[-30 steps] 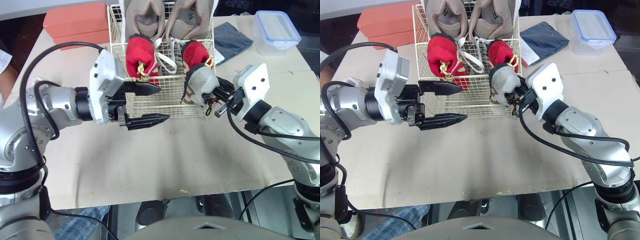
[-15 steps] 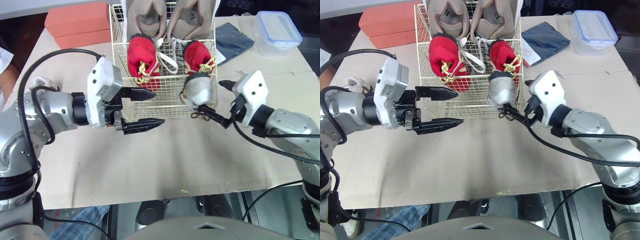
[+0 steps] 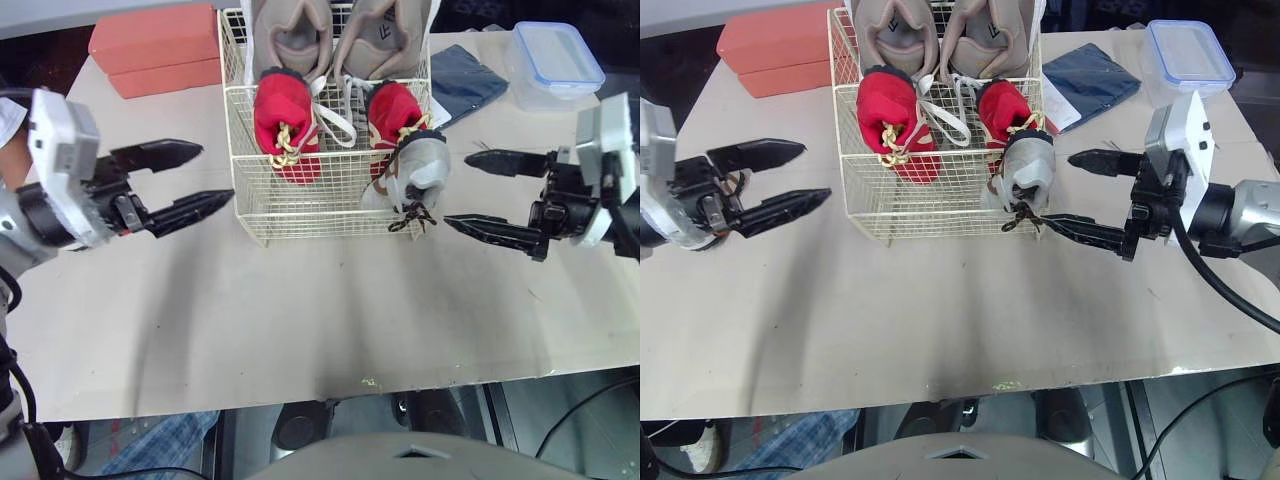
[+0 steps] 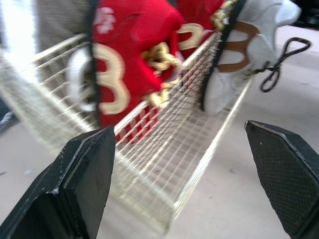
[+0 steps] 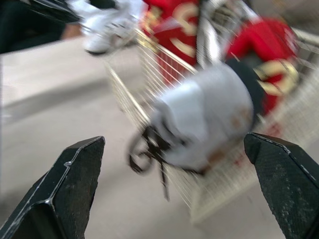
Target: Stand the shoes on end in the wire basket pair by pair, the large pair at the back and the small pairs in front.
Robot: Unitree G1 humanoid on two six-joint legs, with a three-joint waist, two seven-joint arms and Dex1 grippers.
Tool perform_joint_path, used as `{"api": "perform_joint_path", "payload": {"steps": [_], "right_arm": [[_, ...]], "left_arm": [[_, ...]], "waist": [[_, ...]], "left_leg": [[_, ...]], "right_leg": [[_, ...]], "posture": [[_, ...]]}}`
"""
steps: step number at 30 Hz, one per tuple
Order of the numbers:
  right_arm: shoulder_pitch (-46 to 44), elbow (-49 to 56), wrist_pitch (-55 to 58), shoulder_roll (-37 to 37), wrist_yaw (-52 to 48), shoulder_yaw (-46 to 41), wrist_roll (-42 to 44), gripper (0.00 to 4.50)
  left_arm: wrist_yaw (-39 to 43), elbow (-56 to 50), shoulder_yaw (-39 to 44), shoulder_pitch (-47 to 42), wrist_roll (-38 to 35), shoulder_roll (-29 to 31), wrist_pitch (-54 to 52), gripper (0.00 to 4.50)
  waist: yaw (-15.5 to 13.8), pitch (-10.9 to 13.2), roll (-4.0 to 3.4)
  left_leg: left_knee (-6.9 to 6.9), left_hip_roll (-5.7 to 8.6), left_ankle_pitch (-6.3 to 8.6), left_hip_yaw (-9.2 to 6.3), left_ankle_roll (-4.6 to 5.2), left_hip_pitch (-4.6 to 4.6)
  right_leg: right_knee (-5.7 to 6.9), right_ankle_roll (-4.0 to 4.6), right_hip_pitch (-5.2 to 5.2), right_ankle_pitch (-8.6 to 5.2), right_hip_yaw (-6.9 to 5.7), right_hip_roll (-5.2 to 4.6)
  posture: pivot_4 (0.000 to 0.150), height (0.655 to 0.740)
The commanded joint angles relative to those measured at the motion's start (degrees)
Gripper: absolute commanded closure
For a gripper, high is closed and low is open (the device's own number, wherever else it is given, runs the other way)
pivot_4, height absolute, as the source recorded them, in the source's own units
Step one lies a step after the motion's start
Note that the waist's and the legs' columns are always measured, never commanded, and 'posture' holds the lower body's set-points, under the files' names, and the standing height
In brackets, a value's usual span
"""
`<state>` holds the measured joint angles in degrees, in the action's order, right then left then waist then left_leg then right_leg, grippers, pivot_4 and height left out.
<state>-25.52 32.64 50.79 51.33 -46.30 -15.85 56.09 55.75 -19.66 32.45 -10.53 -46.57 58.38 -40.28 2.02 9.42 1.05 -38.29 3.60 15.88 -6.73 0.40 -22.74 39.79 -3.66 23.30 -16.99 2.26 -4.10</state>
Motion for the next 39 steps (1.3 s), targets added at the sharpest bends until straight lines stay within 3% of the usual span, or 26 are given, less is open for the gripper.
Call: {"api": "perform_joint_path", "payload": {"steps": [1,12,23,36,39], "right_arm": [[-2.9,-0.4,-6.4,-2.2,-2.5,-0.1,-0.7,0.07],[-14.1,-6.4,-15.5,-8.4,-4.4,7.0,-7.7,0.07],[-15.6,-6.5,-15.2,-9.3,-4.1,8.4,-8.3,0.07],[-16.3,-6.4,-14.6,-11.3,-4.6,8.9,-7.2,0.07],[-15.9,-6.2,-14.1,-10.9,-5.2,8.9,-6.6,0.0]], "left_arm": [[-1.9,5.1,3.3,0.1,4.0,-1.7,5.6,0.0],[-14.2,27.4,4.0,-1.0,17.7,-10.6,22.9,0.0],[-17.8,51.0,4.4,-3.7,25.1,-5.7,36.3,0.0],[-23.9,81.3,-3.4,-19.2,32.7,-4.7,45.5,0.0],[-22.9,84.4,-4.7,-20.7,33.2,-4.3,44.4,0.8]], "waist": [[0.0,0.0,0.01],[0.2,0.0,0.09],[0.1,-0.1,0.13],[0.3,-0.1,0.28],[0.5,-0.1,0.29]], "left_leg": [[0.01,0.0,0.0,-0.01,-0.01,0.0],[0.02,0.02,-0.01,-0.04,-0.04,-0.09],[0.03,0.04,-0.01,-0.05,-0.04,-0.15],[0.01,0.1,-0.01,-0.08,-0.03,-0.17],[0.01,0.1,-0.01,-0.08,-0.04,-0.17]], "right_leg": [[0.0,0.0,0.0,0.0,-0.02,0.0],[0.01,0.0,0.11,0.01,0.0,-0.04],[0.04,0.0,0.2,0.01,0.02,-0.07],[0.1,0.0,0.24,0.01,-0.03,-0.08],[0.12,0.0,0.25,0.01,-0.01,-0.08]], "posture": [[0.15,0.74],[0.15,0.74],[0.15,0.74],[0.15,0.74],[0.15,0.74]]}}
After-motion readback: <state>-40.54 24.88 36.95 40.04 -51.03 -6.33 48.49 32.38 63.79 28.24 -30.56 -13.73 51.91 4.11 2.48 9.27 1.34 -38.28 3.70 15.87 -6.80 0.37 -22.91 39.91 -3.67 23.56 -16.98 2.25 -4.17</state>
